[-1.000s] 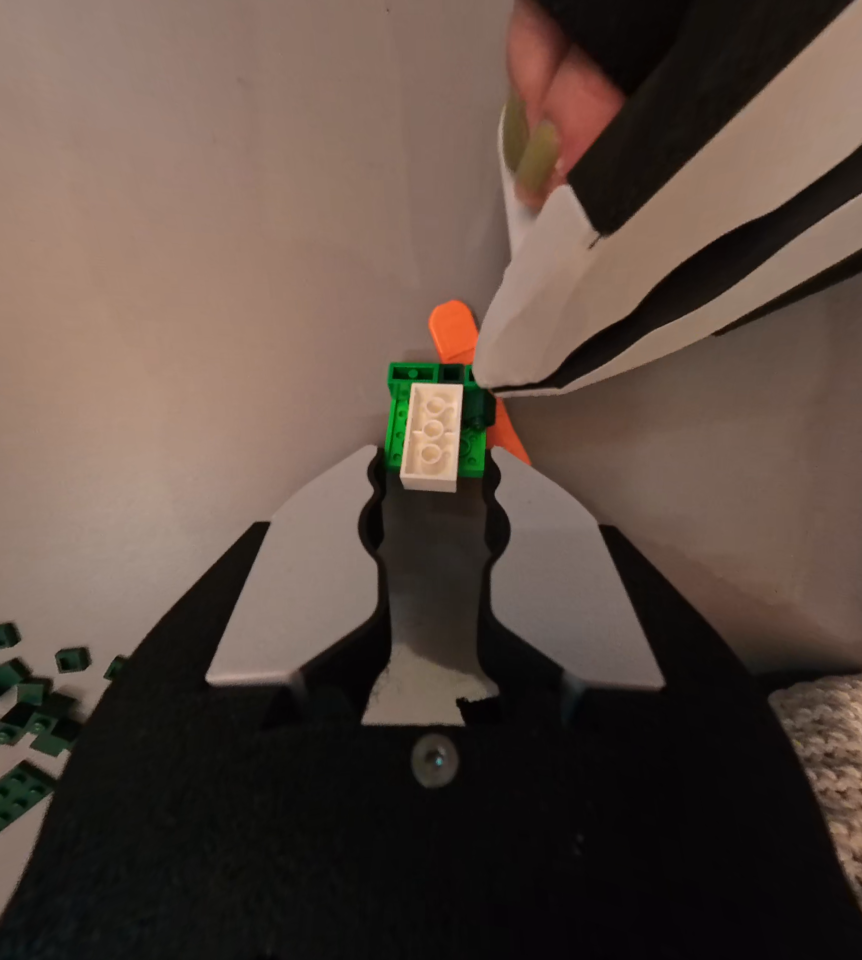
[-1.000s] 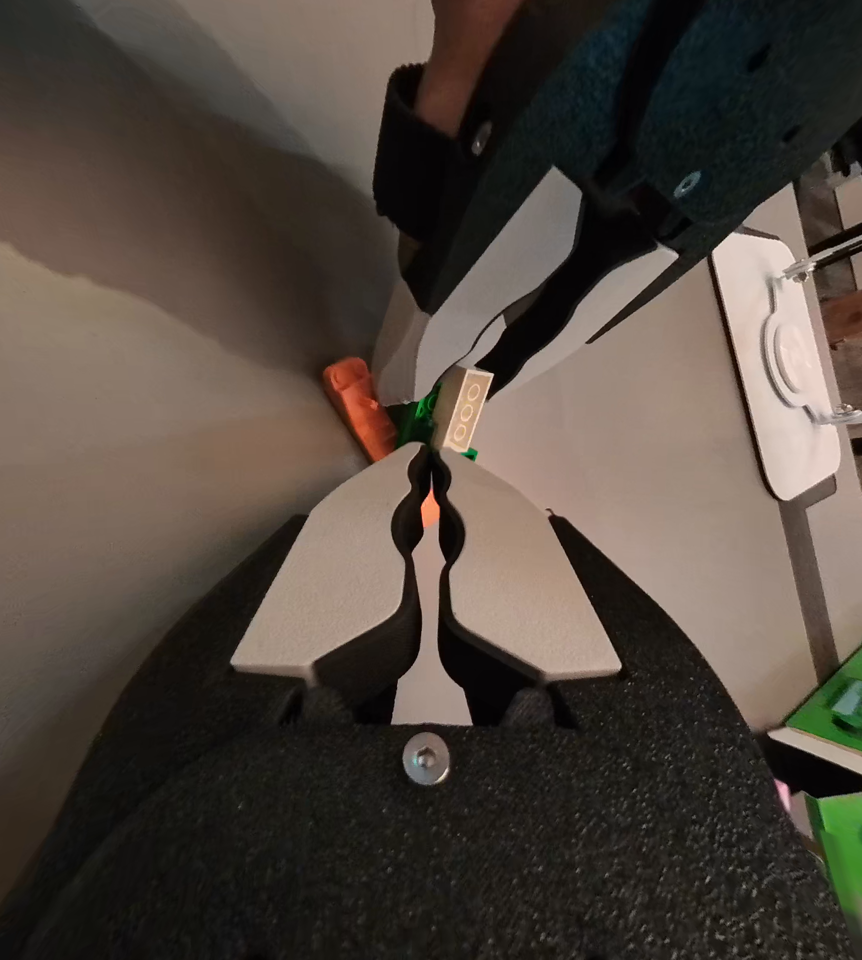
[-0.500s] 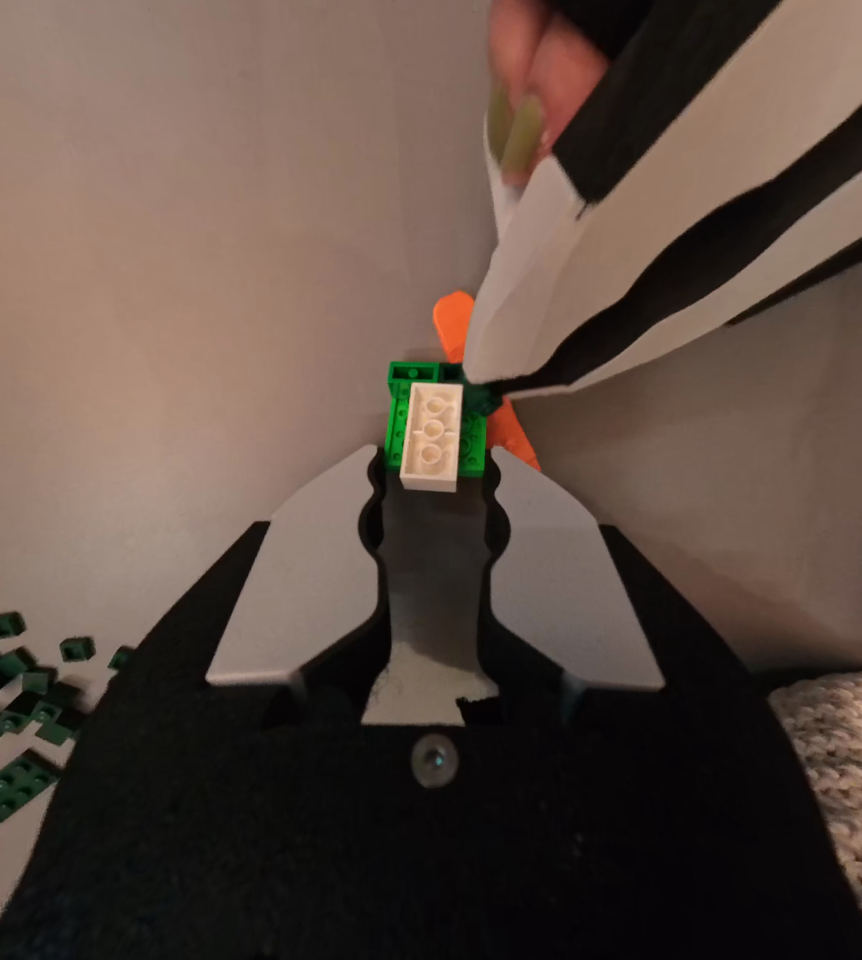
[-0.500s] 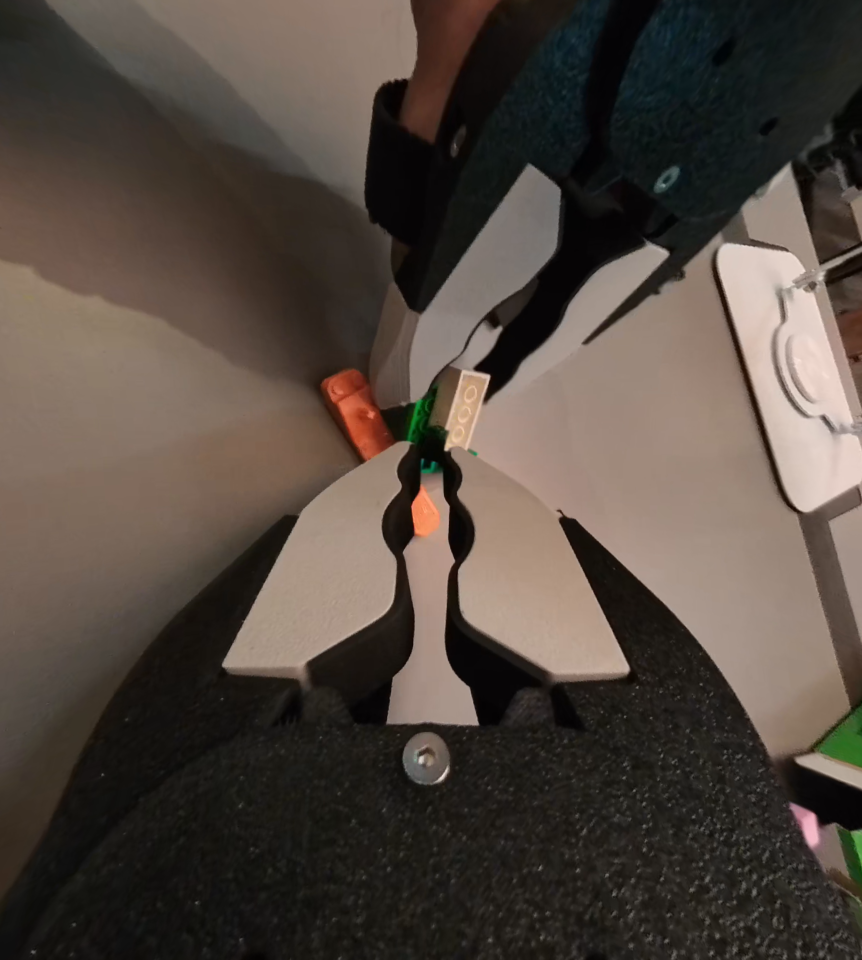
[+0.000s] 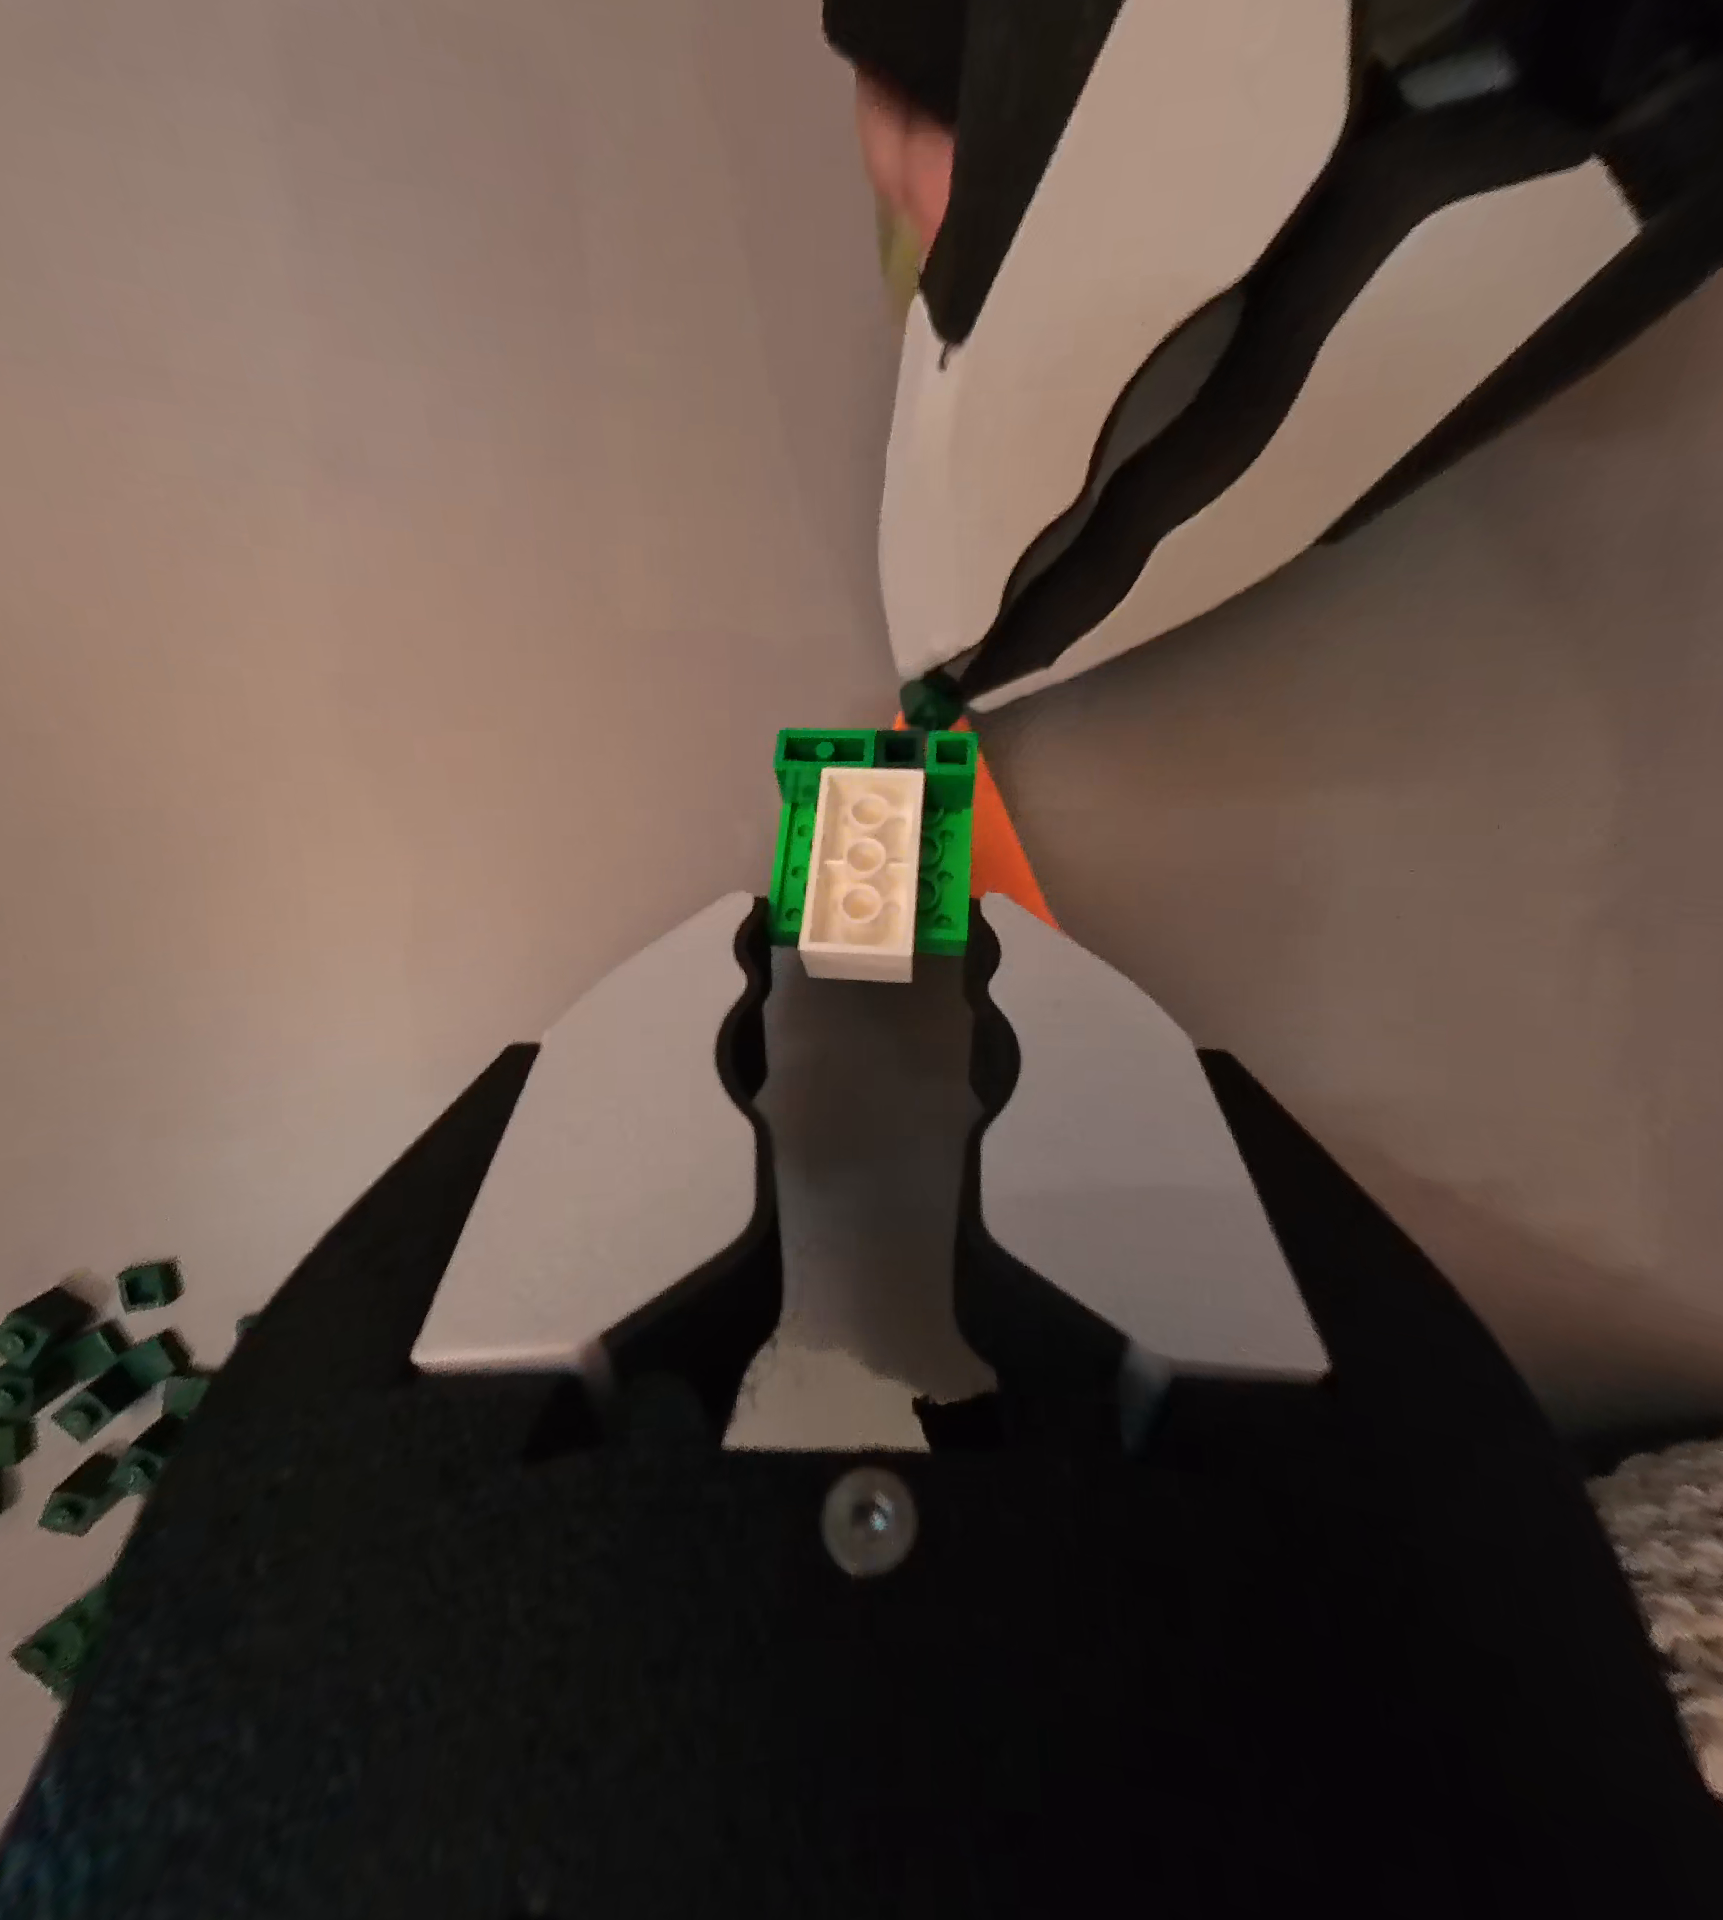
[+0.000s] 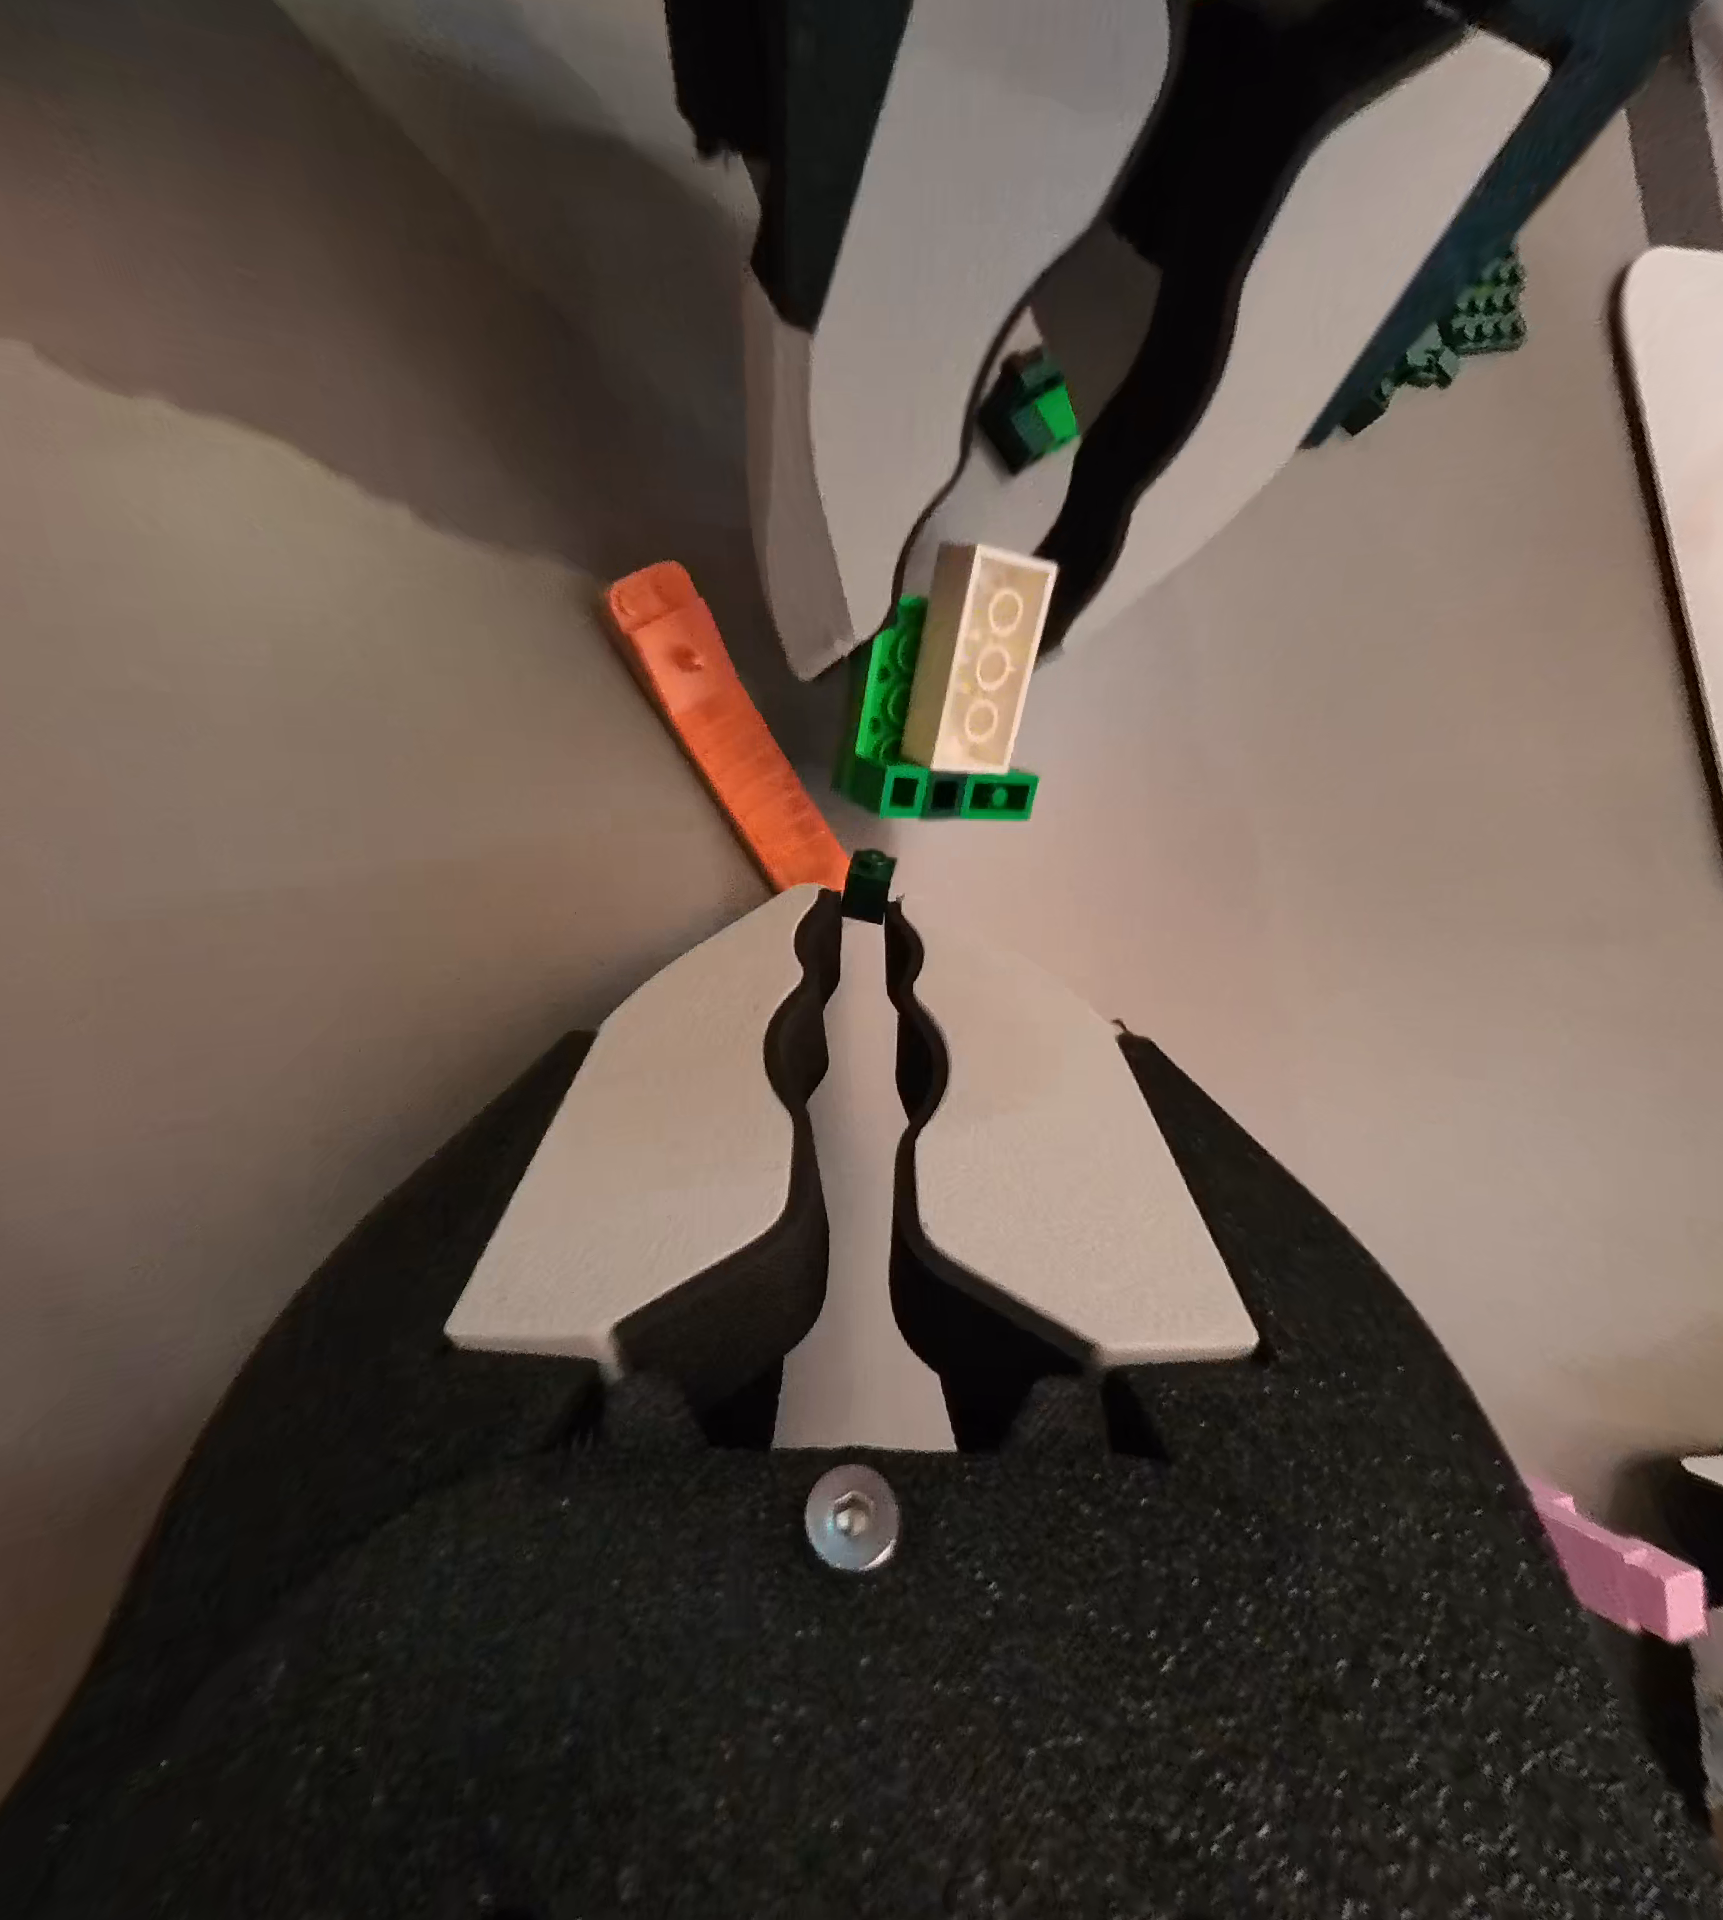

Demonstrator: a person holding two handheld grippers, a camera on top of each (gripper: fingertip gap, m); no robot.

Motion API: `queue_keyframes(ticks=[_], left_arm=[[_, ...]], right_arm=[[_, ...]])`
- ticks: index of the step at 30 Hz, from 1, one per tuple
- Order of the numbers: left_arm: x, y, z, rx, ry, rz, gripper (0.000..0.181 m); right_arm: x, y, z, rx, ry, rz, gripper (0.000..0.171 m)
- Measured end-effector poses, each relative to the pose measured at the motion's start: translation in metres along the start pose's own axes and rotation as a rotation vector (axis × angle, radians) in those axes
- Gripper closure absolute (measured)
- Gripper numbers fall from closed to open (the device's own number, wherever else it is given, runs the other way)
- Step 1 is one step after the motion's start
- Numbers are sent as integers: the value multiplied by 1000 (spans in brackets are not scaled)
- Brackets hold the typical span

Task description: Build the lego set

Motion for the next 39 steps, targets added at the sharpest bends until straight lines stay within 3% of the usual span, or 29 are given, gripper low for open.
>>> queue_keyframes(ticks=[9,14,39], left_arm=[[1,-5,0,34,15,19,146],[0,-3,0,30,16,7,146],[-4,-14,-5,26,-24,94,146]], right_arm=[[-3,3,1,-12,-28,-43,164],[0,-2,2,-4,2,32,163],[-12,16,-6,-45,-82,-156,164]])
Point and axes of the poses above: each gripper's, where its closed fingertips meet, y back along the fingers, x out of its underside, z = x × y across the jaws, the point moved 10 cm from there along y, back along the fingers, and after that the axes turned 2 degrees about x, right-handed, at the moved point
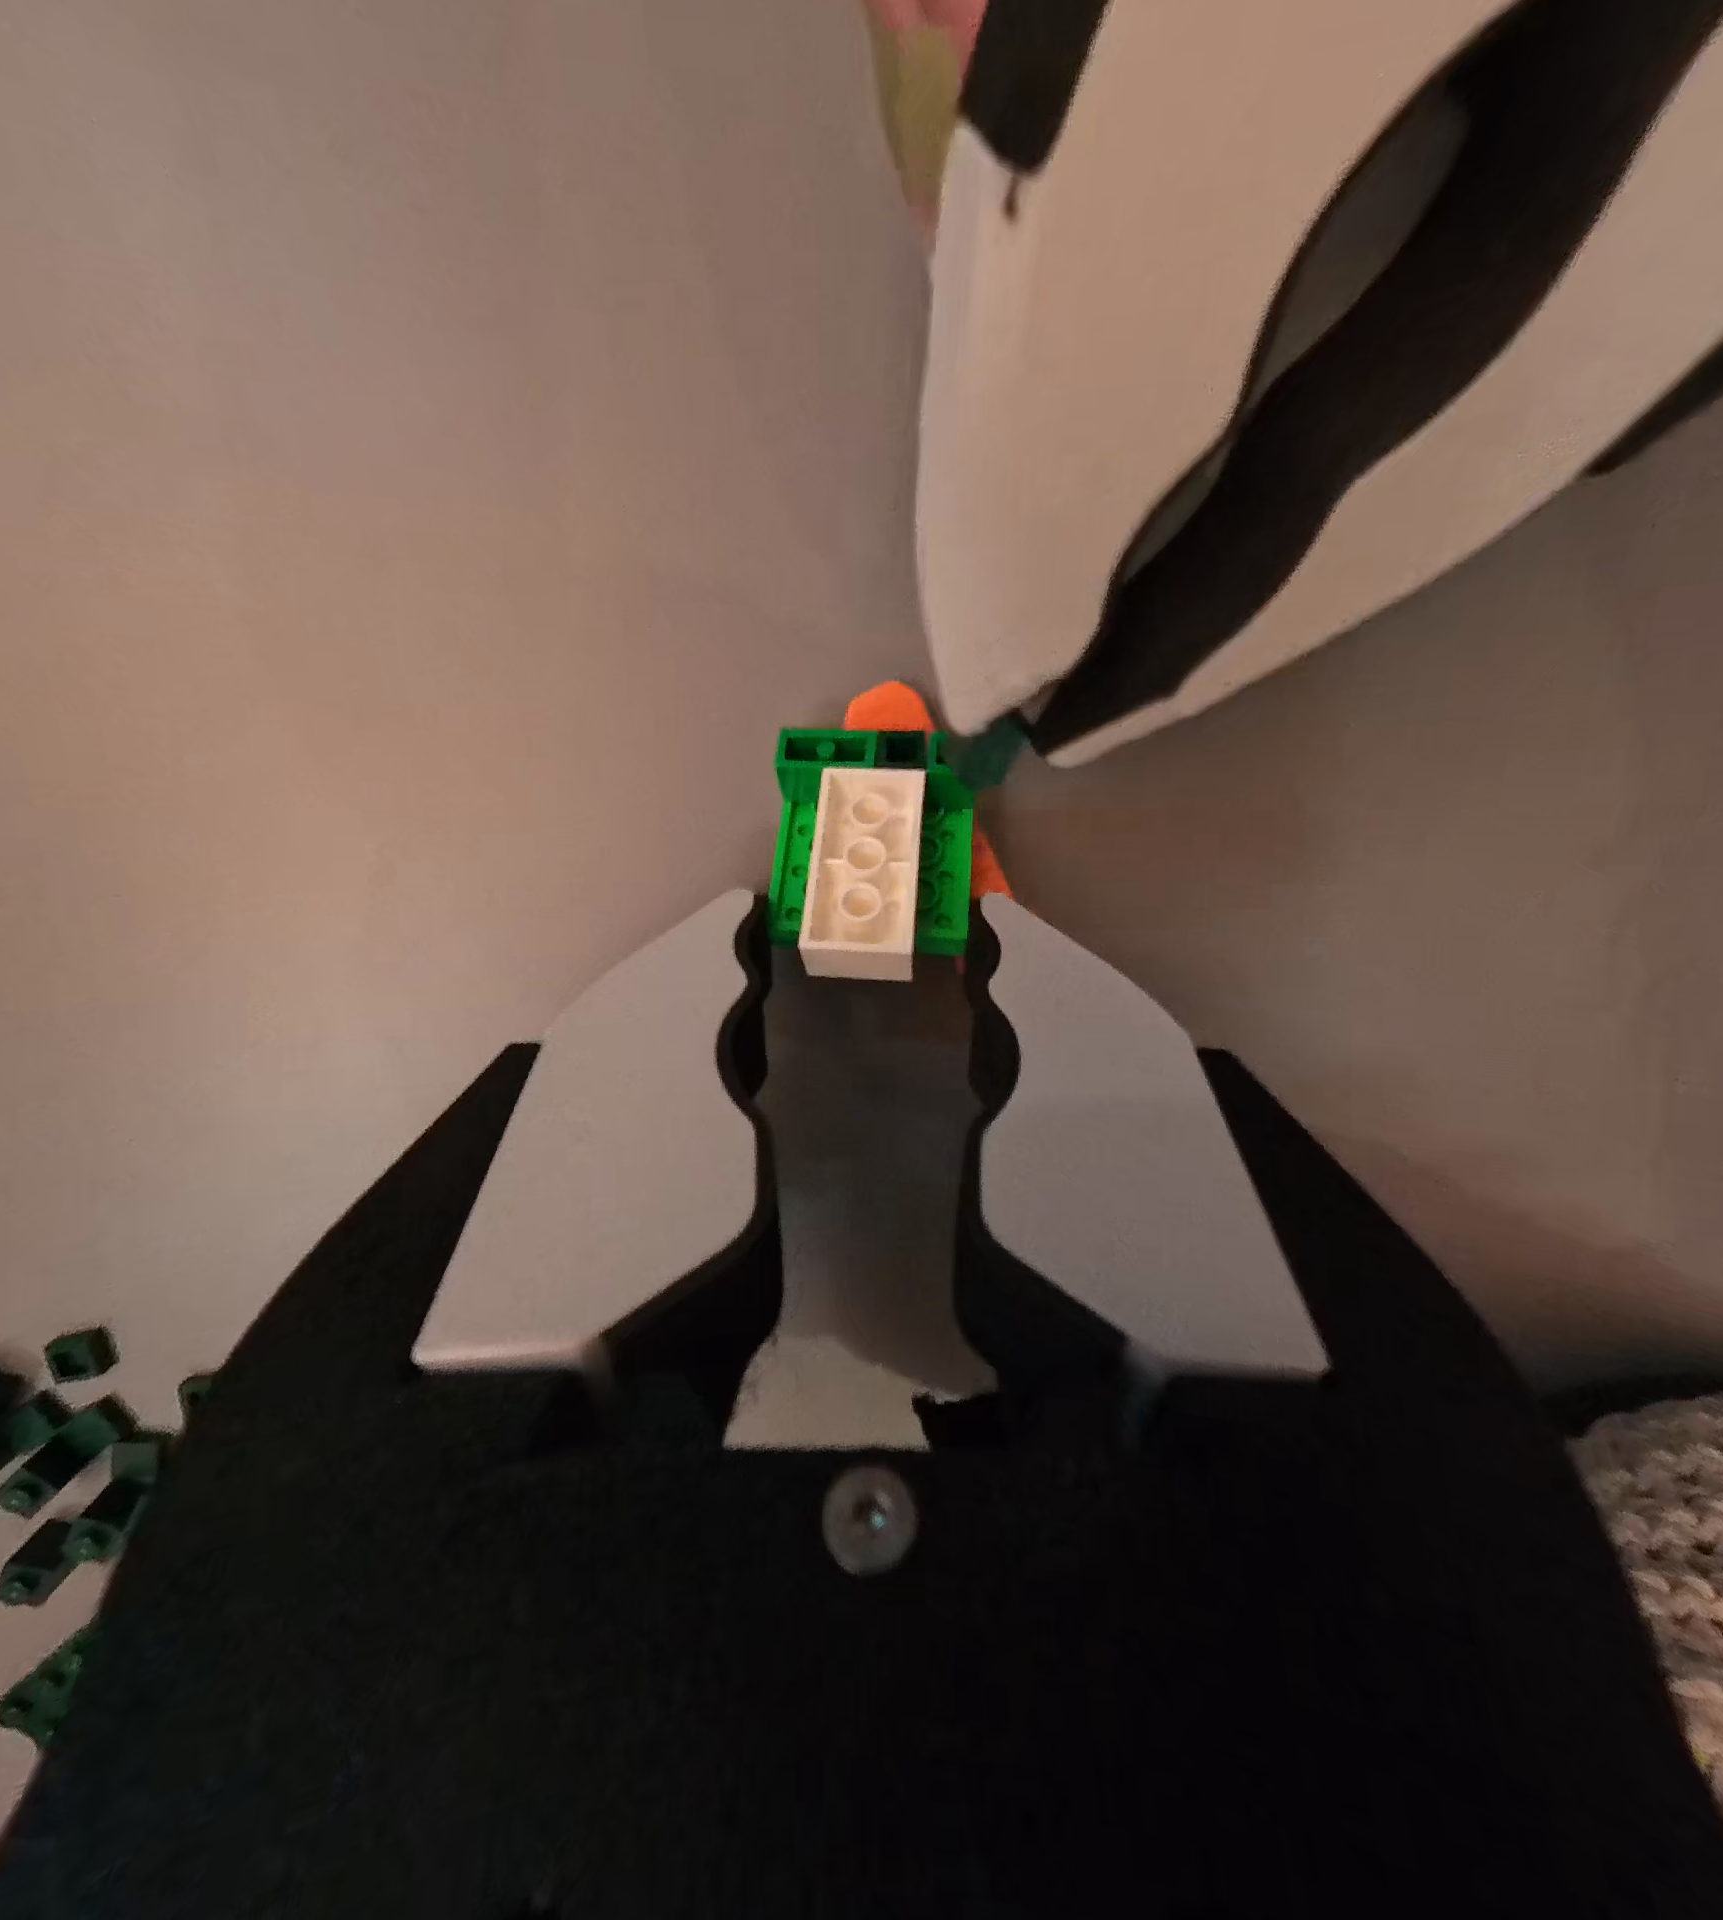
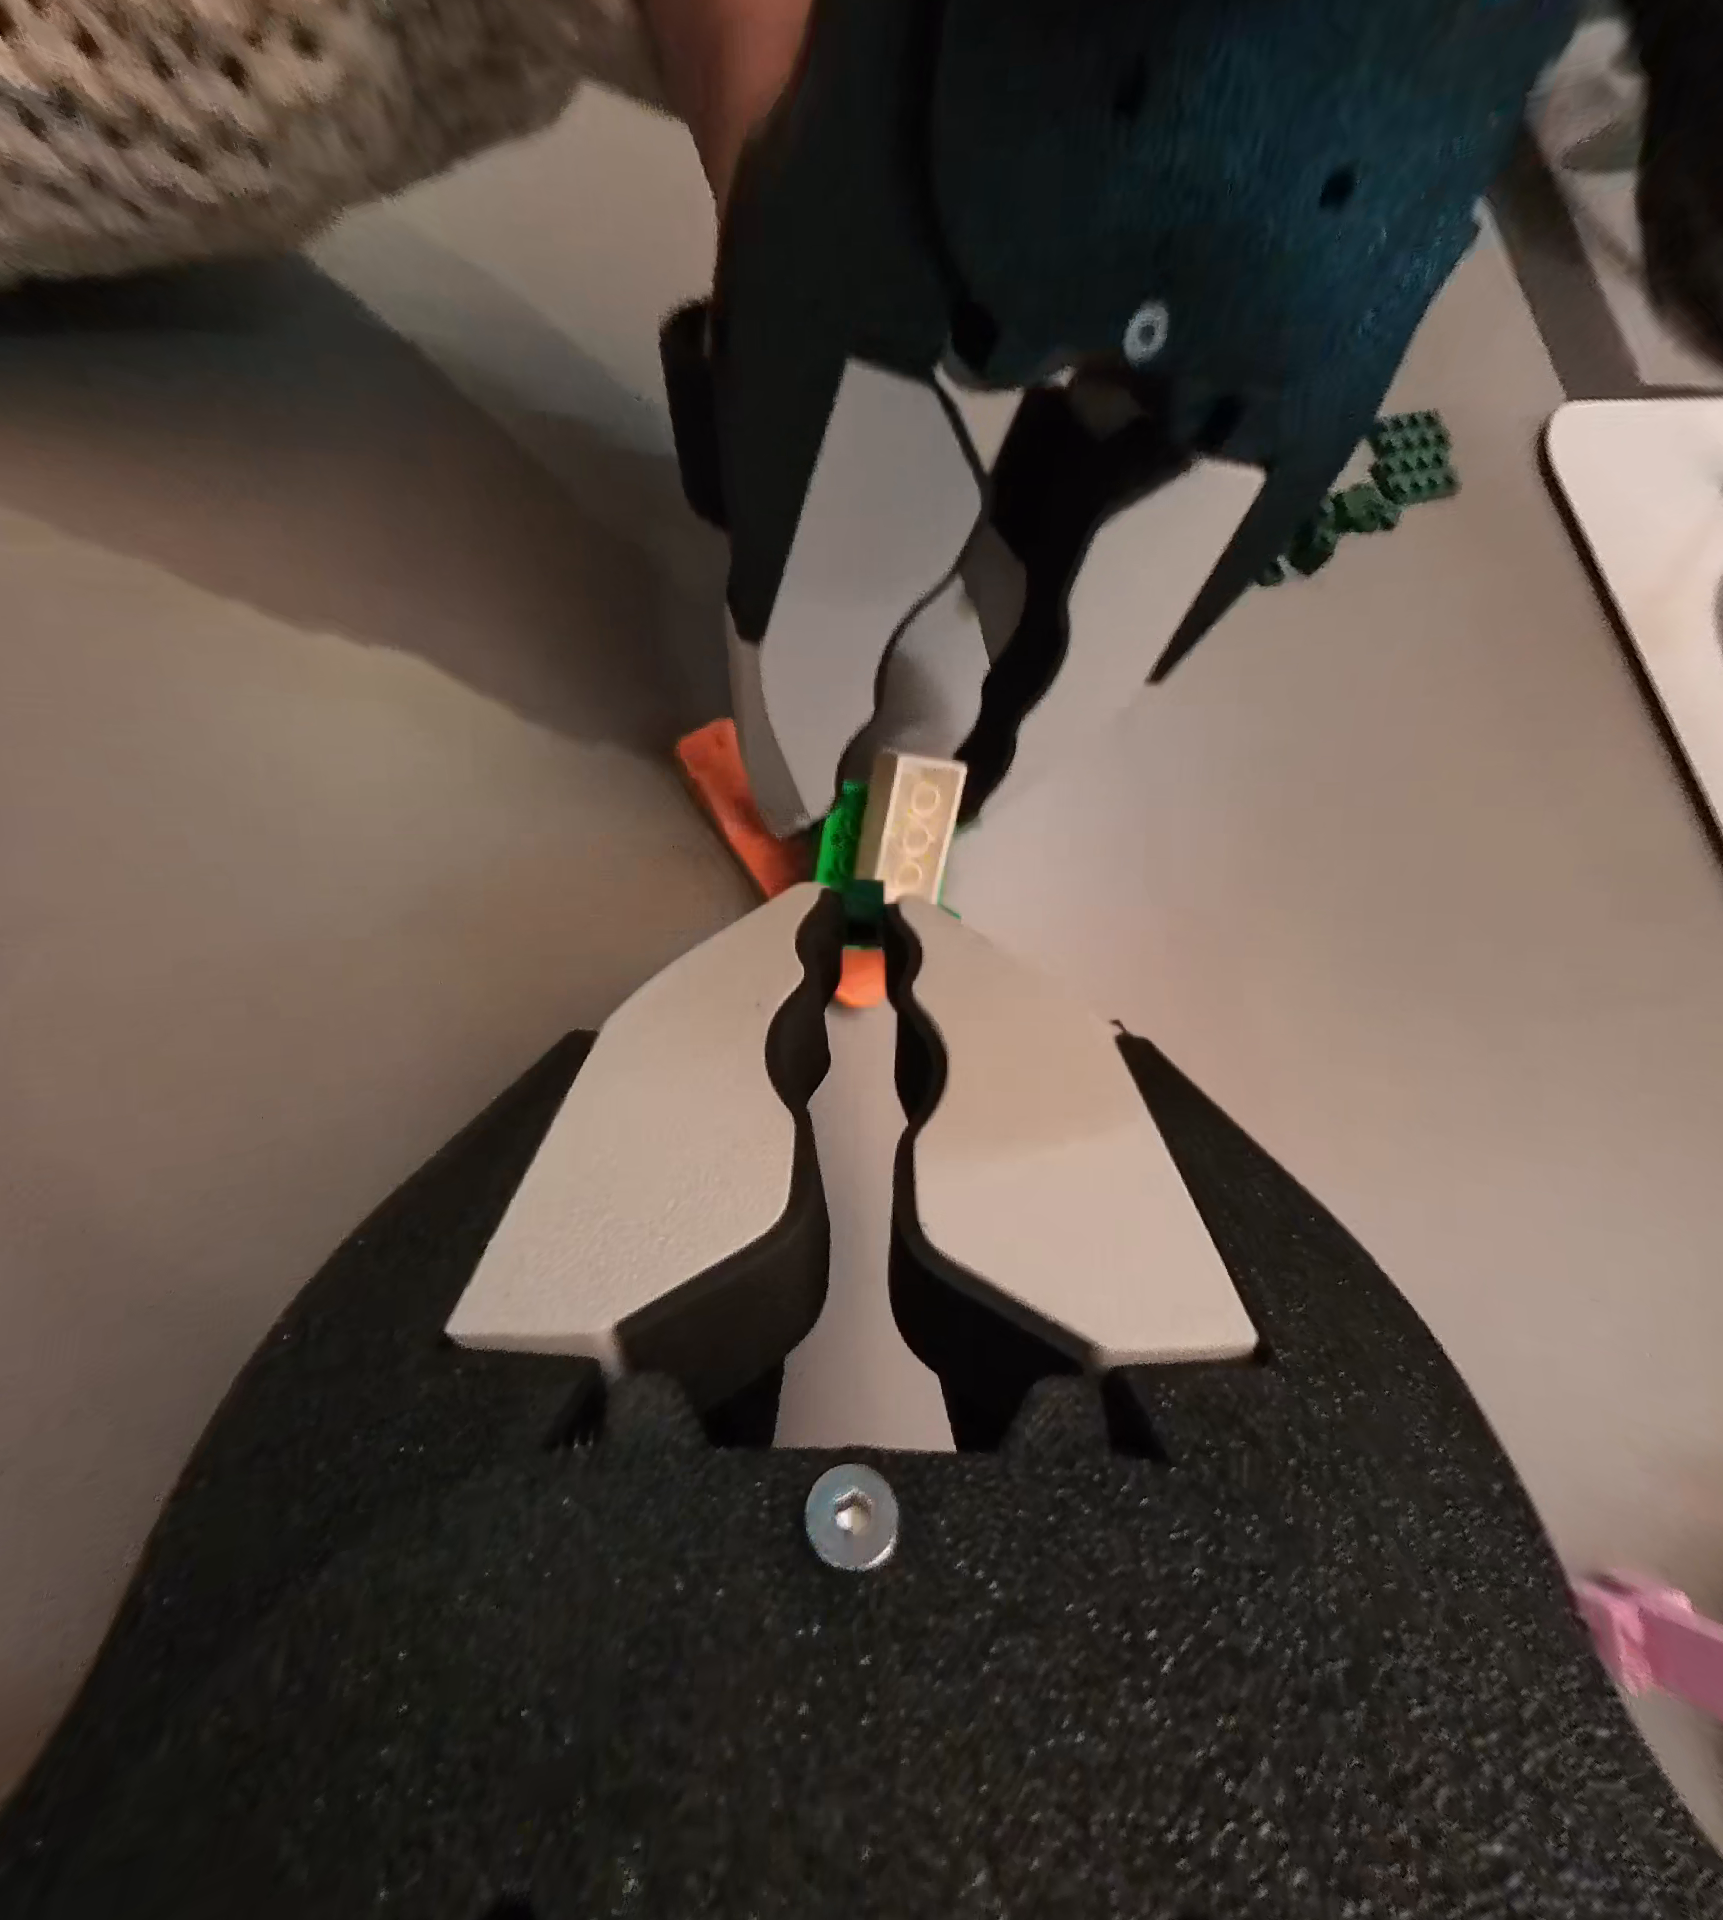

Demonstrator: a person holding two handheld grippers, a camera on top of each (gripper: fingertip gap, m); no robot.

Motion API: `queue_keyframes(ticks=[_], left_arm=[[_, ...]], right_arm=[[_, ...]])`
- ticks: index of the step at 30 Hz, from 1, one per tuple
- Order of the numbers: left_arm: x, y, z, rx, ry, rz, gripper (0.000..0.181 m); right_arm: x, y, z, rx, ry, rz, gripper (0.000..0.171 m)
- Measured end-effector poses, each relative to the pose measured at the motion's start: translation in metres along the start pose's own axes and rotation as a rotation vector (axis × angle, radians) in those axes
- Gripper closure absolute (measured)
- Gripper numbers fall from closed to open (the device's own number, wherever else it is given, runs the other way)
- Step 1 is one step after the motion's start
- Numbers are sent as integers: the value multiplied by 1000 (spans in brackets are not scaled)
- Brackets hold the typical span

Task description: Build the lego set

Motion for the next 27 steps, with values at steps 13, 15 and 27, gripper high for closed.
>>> queue_keyframes(ticks=[13,15,27], left_arm=[[-5,-2,-6,3,-26,26,146],[-5,-2,-6,6,-30,28,146],[-4,-1,-6,20,-19,24,146]], right_arm=[[-12,-13,8,-19,117,153,164],[-13,-15,8,-26,118,165,164],[-13,-19,8,19,140,175,163]])
Point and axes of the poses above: each gripper's, where its closed fingertips meet, y back along the fingers, x out of its underside, z = x × y across the jaws, the point moved 10 cm from there along y, back along the fingers, and after that the axes turned 2 degrees about x, right-handed, at the moved point
